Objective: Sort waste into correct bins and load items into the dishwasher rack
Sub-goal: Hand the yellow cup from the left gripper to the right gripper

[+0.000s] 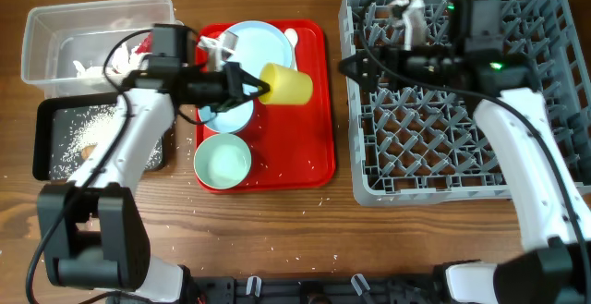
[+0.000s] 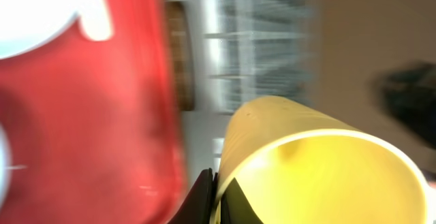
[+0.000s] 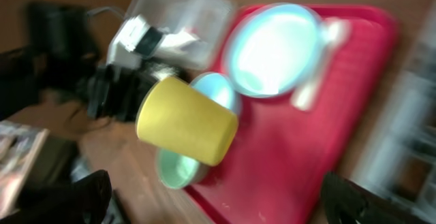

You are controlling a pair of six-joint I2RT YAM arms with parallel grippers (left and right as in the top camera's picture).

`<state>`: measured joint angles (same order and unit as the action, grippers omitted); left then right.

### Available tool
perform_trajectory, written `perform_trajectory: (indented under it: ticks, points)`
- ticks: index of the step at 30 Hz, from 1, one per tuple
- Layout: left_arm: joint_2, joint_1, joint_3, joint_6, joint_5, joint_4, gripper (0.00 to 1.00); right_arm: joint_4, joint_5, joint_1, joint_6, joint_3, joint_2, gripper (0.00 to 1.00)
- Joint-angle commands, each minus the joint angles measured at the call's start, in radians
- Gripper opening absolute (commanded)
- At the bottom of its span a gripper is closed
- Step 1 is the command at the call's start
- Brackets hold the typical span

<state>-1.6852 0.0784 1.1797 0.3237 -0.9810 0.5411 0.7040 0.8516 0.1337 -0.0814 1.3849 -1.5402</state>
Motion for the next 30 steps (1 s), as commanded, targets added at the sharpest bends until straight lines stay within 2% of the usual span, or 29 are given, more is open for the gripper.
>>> perform_trajectory:
  ticks: [1, 3, 5, 9, 11, 15, 23, 24, 28, 30]
  points:
    - [0.023, -0.069, 0.014, -0.003, -0.394, -0.004, 0.04, -0.121, 0.315, 0.036, 0.032, 0.014, -0.092, 1.00]
    - [0.023, -0.070, 0.014, -0.006, -0.465, -0.004, 0.04, -0.226, 0.459, 0.051, 0.029, 0.014, -0.153, 1.00]
    - [0.023, -0.069, 0.014, -0.006, -0.482, -0.004, 0.04, -0.281, 0.511, 0.070, 0.029, 0.014, -0.174, 1.00]
    - [0.023, -0.069, 0.014, -0.005, -0.542, -0.012, 0.04, -0.350, 0.471, 0.154, 0.025, 0.014, -0.179, 0.99]
    - [0.023, -0.071, 0.014, -0.002, -0.541, -0.015, 0.04, -0.349, 0.423, 0.200, 0.025, 0.014, -0.179, 0.92]
    - [0.023, -0.071, 0.014, 0.000, -0.540, -0.041, 0.04, -0.349, 0.371, 0.234, 0.009, 0.014, -0.179, 0.83]
    - [0.023, -0.070, 0.014, 0.032, -0.511, -0.089, 0.04, -0.342, 0.323, 0.233, 0.001, 0.014, -0.179, 0.68]
    - [0.023, -0.070, 0.014, 0.032, -0.511, -0.089, 0.04, -0.342, 0.322, 0.232, 0.003, 0.014, -0.179, 0.62]
    - [0.023, -0.070, 0.014, 0.032, -0.511, -0.089, 0.04, -0.346, 0.322, 0.210, 0.002, 0.014, -0.179, 0.50]
    - [0.023, -0.070, 0.014, 0.032, -0.511, -0.089, 0.09, -0.346, 0.322, 0.193, 0.002, 0.014, -0.179, 0.49]
